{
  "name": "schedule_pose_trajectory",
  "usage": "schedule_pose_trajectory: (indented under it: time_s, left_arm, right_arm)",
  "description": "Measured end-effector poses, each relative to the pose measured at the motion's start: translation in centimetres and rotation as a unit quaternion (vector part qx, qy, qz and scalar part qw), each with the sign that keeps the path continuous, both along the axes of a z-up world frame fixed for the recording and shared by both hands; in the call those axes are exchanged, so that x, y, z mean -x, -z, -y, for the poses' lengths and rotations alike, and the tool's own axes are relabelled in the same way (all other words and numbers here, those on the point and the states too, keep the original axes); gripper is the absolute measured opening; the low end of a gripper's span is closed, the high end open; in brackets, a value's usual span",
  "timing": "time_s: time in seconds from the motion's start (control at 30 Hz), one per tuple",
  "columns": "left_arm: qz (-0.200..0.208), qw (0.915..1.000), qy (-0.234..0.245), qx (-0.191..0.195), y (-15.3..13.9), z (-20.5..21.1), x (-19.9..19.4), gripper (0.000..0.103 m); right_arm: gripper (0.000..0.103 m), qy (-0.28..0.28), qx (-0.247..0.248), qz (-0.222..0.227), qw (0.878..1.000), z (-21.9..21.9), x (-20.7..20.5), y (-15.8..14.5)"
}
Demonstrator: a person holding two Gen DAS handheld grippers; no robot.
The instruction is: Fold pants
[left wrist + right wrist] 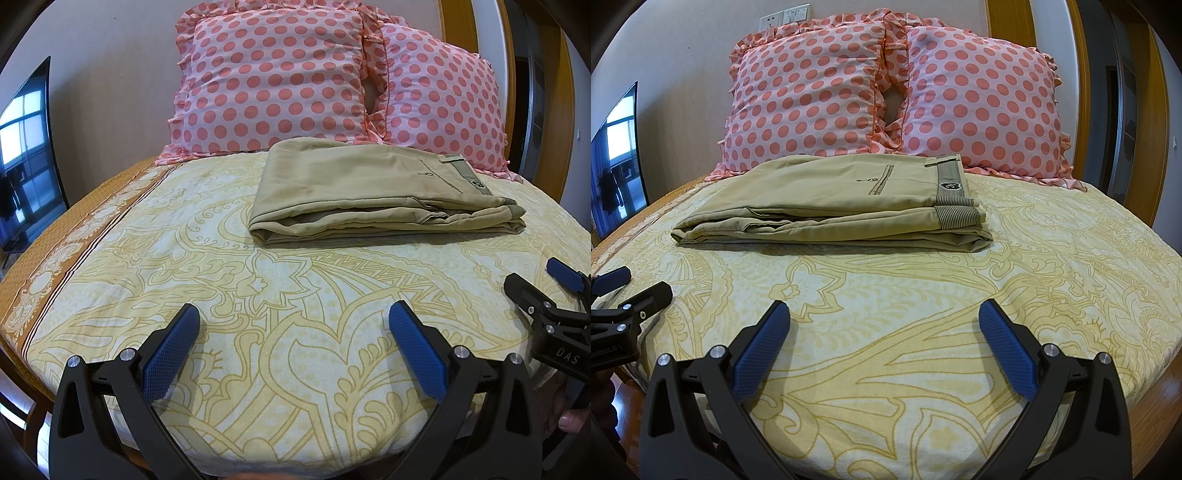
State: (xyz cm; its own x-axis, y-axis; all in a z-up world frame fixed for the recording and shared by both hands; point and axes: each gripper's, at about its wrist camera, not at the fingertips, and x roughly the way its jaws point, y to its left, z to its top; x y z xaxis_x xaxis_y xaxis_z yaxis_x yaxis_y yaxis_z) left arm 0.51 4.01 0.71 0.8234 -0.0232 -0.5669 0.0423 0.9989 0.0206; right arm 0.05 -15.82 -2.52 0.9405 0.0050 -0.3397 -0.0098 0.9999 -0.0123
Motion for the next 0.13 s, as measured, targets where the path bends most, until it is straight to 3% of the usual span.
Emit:
schedule_pose_trajectory:
  time_s: [0.13]
  left_arm:
    - [0.000,1.0000,0.000,0.000,0.01,0.01,0.04,0.102]
  right_arm:
    - [0.101,0.000,0.000,0.000,1.000,-0.04,-0.02,0.02]
